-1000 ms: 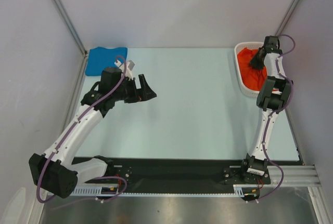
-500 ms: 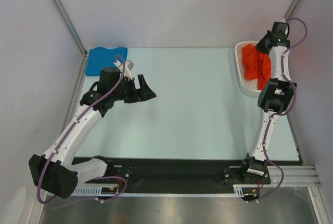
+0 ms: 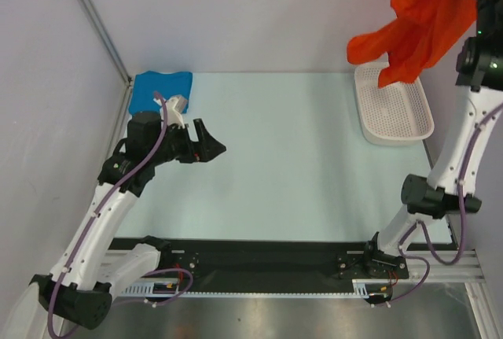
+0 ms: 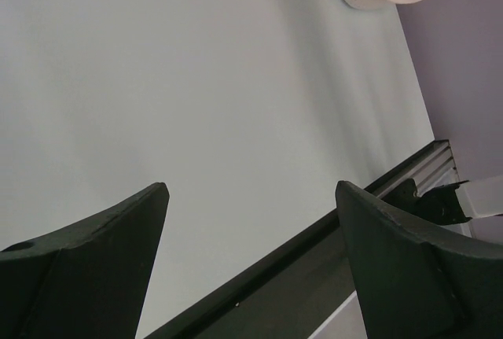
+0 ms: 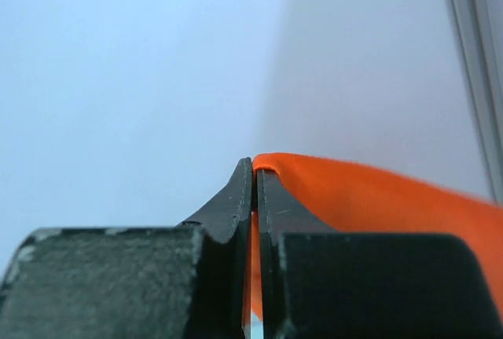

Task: Fold and stack the t-shirts
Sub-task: Move the tshirt to the center of the board

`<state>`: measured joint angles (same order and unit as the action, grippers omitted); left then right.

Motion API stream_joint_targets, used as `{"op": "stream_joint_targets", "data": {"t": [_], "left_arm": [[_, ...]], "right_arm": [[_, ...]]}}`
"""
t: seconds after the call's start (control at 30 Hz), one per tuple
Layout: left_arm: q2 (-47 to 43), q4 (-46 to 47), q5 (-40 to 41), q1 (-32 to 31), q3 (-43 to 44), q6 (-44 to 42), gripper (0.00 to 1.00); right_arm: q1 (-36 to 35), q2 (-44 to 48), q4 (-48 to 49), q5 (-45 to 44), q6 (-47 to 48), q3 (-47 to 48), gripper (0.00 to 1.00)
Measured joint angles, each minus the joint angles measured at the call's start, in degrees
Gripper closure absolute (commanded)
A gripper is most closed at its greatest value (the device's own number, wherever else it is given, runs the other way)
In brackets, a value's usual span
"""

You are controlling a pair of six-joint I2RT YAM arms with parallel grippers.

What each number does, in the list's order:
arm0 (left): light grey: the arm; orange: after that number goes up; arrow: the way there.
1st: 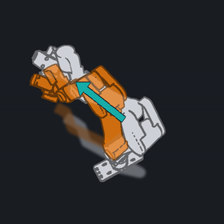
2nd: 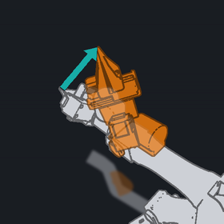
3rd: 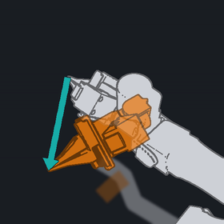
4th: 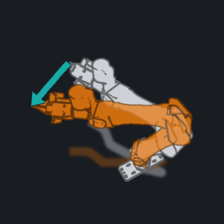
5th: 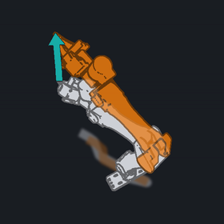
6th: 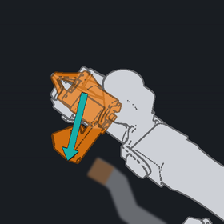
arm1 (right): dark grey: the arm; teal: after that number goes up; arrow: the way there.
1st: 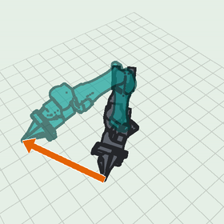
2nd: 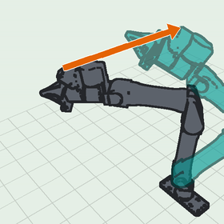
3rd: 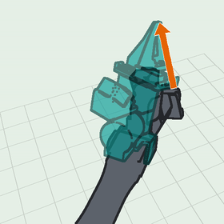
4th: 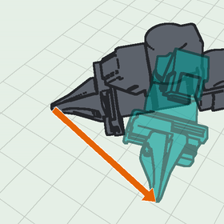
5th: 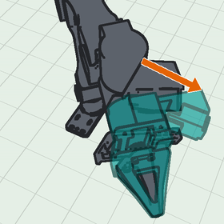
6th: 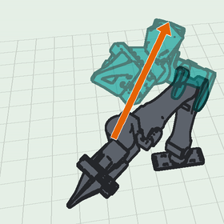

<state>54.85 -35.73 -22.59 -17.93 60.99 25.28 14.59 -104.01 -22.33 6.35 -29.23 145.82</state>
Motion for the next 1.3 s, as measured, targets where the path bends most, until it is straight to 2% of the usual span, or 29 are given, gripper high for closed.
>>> {"op": "stream_joint_targets", "data": {"t": [0.27,0.43,0.53,0.63,0.73,0.77,0.8,0.87,0.9,1.0,1.07,1.13,1.23,1.3], "left_arm": [[-5.0,-5.0,5.0,-3.0,-0.2,-0.9,0.05],[-7.7,-8.5,9.4,-4.5,0.6,-1.7,0.06],[-8.7,-10.0,11.7,-4.9,1.8,-1.9,0.05],[-10.5,-11.8,14.5,-5.0,3.0,-2.0,0.04],[-12.7,-13.8,18.2,-5.0,5.0,-2.1,0.02],[-13.6,-14.4,19.5,-5.0,5.8,-2.2,0.02],[-14.3,-14.9,20.5,-5.0,6.6,-2.3,0.02],[-16.3,-15.5,22.8,-5.0,8.2,-2.3,0.02],[-17.4,-15.8,23.6,-5.0,8.9,-2.3,0.02],[-20.2,-16.1,25.1,-5.0,10.1,-2.3,0.03],[-20.9,-16.5,25.4,-5.0,10.1,-2.2,0.03],[-20.7,-17.2,25.2,-5.0,9.9,-2.2,0.04],[-19.7,-17.6,23.3,-5.0,8.7,-2.3,0.07],[-17.8,-17.5,21.2,-5.0,7.7,-2.3,0.11]], "right_arm": [[-0.3,16.7,1.9,5.8,-2.8,0.8,1.00],[-2.5,25.4,-1.1,11.4,-4.8,-6.7,1.00],[-4.7,27.1,-4.1,16.0,-6.5,-8.6,1.00],[-12.5,27.6,-7.0,17.7,-6.8,-12.9,1.00],[-28.9,27.2,-9.6,14.2,-5.6,-21.1,1.00],[-34.2,26.9,-10.4,13.6,-5.5,-24.5,0.98],[-38.5,26.3,-10.8,12.6,-5.6,-27.8,0.80],[-45.0,23.0,-10.2,11.8,-6.3,-34.4,0.60],[-48.2,20.4,-10.5,11.4,-7.1,-37.2,0.43],[-52.8,12.2,-12.2,12.7,-8.7,-39.5,0.26],[-54.6,7.9,-14.8,13.5,-8.4,-39.1,0.24],[-54.9,6.1,-18.6,13.9,-7.7,-38.8,0.26],[-52.7,7.2,-24.1,13.6,-6.0,-38.9,0.31],[-50.3,11.1,-25.7,12.0,-4.9,-43.1,0.33]]}}
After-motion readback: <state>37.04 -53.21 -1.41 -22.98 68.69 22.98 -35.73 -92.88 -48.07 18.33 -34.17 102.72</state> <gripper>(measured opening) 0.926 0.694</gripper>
